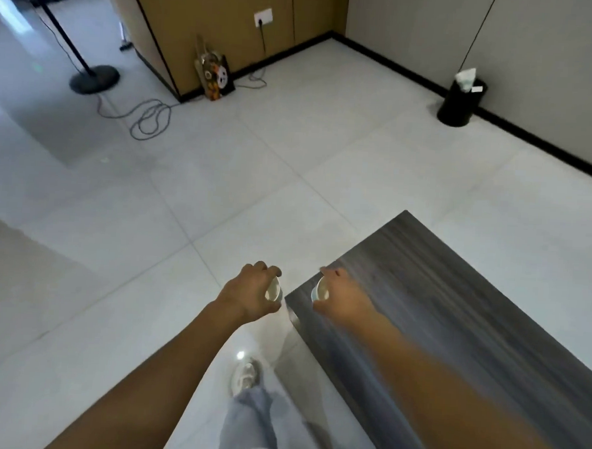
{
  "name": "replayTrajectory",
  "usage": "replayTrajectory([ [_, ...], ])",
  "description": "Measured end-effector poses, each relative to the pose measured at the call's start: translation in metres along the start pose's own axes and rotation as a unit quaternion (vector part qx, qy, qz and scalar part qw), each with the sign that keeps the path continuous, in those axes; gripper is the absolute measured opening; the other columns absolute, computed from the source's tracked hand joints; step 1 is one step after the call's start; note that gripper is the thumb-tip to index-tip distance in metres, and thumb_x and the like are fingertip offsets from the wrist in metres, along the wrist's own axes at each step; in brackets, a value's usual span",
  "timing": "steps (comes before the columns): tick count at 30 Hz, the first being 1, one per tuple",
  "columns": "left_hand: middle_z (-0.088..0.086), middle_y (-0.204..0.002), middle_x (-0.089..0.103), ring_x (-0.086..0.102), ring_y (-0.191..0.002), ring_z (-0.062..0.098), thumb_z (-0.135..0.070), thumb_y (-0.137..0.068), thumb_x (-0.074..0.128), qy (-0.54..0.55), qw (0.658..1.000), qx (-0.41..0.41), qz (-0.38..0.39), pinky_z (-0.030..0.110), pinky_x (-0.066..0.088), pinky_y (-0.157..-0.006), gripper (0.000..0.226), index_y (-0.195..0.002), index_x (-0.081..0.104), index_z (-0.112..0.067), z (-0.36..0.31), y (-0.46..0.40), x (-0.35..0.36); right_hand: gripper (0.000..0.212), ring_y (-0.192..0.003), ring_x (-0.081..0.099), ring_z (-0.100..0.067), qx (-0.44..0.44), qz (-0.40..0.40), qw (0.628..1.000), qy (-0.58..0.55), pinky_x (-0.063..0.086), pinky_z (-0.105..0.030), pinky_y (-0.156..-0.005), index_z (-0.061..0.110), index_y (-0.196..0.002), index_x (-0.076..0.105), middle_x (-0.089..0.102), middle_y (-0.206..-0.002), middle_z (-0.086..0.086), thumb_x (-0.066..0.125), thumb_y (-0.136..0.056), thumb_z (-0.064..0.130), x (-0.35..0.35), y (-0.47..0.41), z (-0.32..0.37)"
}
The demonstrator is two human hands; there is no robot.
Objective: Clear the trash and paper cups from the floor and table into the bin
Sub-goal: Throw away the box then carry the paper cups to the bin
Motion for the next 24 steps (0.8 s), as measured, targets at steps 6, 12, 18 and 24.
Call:
replayTrajectory([
  [6, -0.001, -0.130, 0.046, 0.042, -0.119, 0.021, -0.040, -0.080, 0.066, 0.005, 1.000, -0.010, 0.000, 0.035, 0.046, -0.090, 0.064, -0.136, 0.038, -0.024, 0.091, -0.058, -0.074, 0.075, -0.120, 0.043, -0.032, 0.013, -0.002, 1.000, 0.005, 0.045, -0.039, -0.096, 0.016, -0.146, 0.027, 0.039, -0.134, -0.010, 0.065, -0.083, 0.028, -0.014, -0.095, 0.089],
  [12, 0.002, -0.118, 0.052, 0.048, -0.107, 0.021, -0.040, -0.080, 0.065, -0.016, 1.000, 0.005, -0.002, 0.038, 0.050, -0.083, 0.053, -0.122, 0.042, -0.018, 0.139, -0.138, -0.149, 0.077, -0.122, 0.043, -0.030, 0.038, -0.022, 0.998, -0.036, 0.045, -0.039, -0.097, 0.018, -0.147, 0.026, 0.038, -0.136, -0.008, 0.065, -0.083, 0.030, -0.043, -0.181, 0.126],
  [18, 0.002, -0.118, 0.050, 0.047, -0.108, 0.022, -0.040, -0.081, 0.066, -0.043, 0.997, 0.059, 0.025, 0.038, 0.049, -0.084, 0.052, -0.121, 0.043, -0.017, 0.122, -0.267, -0.191, 0.075, -0.122, 0.042, -0.031, 0.081, -0.046, 0.994, -0.053, 0.044, -0.040, -0.098, 0.016, -0.146, 0.027, 0.038, -0.136, -0.010, 0.065, -0.083, 0.030, -0.109, -0.279, 0.100],
  [24, 0.001, -0.118, 0.049, 0.045, -0.108, 0.021, -0.039, -0.081, 0.066, -0.044, 0.994, 0.098, 0.028, 0.037, 0.048, -0.085, 0.051, -0.122, 0.043, -0.018, 0.068, -0.435, -0.243, 0.067, -0.118, 0.045, -0.032, 0.121, -0.084, 0.987, -0.063, 0.047, -0.040, -0.094, 0.014, -0.141, 0.032, 0.041, -0.130, -0.011, 0.064, -0.084, 0.030, -0.210, -0.400, 0.053],
])
Point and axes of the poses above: each hand's wrist, its own y-axis away from the middle knuckle, its own x-axis out of the palm, z = x × y, the point moved 4 cm from there along -y, towards the middle knuckle
